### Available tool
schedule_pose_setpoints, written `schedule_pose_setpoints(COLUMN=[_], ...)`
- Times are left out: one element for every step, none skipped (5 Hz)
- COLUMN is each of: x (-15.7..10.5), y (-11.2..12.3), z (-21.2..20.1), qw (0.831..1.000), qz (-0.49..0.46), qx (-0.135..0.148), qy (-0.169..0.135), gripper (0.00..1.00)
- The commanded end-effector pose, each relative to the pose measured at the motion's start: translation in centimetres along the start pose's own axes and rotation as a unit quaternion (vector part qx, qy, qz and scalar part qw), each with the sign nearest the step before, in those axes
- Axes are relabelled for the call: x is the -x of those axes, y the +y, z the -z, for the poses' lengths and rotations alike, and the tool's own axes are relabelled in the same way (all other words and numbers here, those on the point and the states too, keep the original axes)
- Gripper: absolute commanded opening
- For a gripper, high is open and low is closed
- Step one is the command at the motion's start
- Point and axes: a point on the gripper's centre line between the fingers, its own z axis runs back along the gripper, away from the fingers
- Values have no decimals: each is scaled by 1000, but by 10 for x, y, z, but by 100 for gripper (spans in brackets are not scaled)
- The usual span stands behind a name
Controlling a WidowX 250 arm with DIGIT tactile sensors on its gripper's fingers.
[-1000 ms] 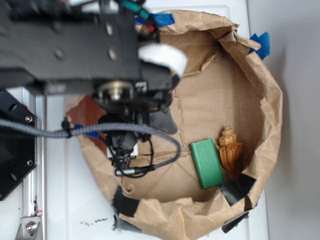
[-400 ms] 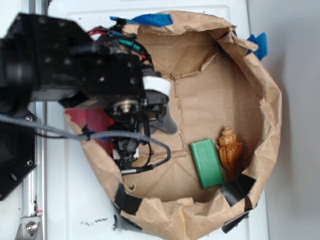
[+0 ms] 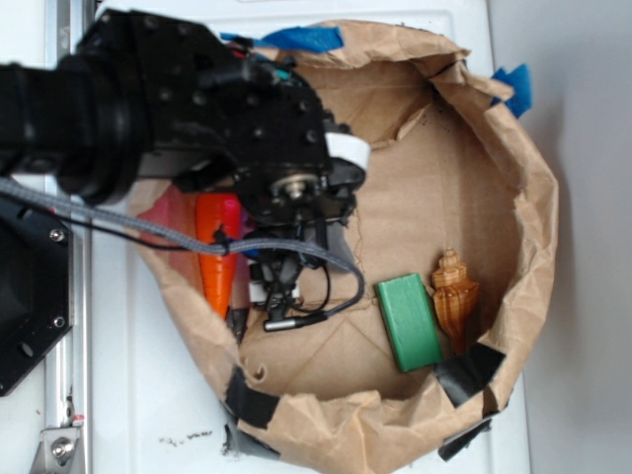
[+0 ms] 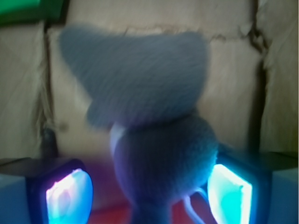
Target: Grab the gray animal.
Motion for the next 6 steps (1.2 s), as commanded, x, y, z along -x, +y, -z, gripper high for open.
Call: schedule_pose_setpoints(x=[-26,-31,-32,-33,-32,-32], y=[22,25,25,24,23,23], z=[-21,-22,-20,-20,-19,-17], qw=[999,999,998,999,999,999], qz=[-24,-28,-32,-28,-24,-23], qx=[0,1,2,1,0,0], qy=[-40,-42,-45,-46,-47,-46], gripper=[100,100,0,0,0,0])
